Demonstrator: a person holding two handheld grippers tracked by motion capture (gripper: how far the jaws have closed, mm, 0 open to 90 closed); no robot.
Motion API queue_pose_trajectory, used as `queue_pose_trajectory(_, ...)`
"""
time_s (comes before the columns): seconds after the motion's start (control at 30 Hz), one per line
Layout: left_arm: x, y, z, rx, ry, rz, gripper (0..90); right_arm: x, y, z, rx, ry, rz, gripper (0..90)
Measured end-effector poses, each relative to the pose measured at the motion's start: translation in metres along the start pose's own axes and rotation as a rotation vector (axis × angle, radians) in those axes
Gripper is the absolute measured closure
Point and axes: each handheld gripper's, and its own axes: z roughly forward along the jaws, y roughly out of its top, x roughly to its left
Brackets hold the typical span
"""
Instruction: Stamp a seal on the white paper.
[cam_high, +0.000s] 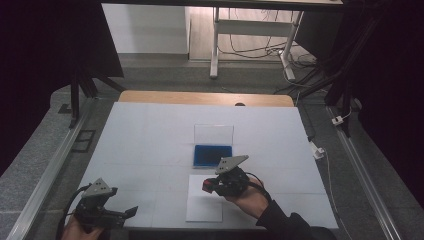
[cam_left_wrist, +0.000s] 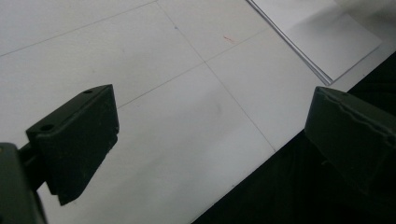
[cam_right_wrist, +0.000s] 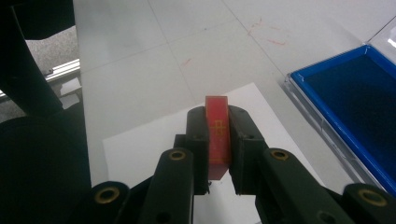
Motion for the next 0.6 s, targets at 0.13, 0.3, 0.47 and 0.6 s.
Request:
queue_pose_trajectory(0.13,0.0,0.0,0.0,0.0,0.001,0.001,3.6,0.0,-0.001,0.005,0.013,0.006,-0.001,79.7)
queue_pose_trajectory(0.3,0.0,0.0,0.0,0.0,0.0,0.002,3.7,0.001,-0.003,0.012,0.03,0.014,-0.008,79.7)
queue_pose_trajectory(0.47,0.0,0.0,0.0,0.0,0.0,0.003,3.7,0.0,-0.006,0.018,0.043,0.011,-0.015,79.7)
queue_pose_trajectory(0.6,0.0,0.0,0.0,0.0,0.0,0.002,3.7,-0.001,-0.008,0.022,0.048,0.01,-0.025,79.6)
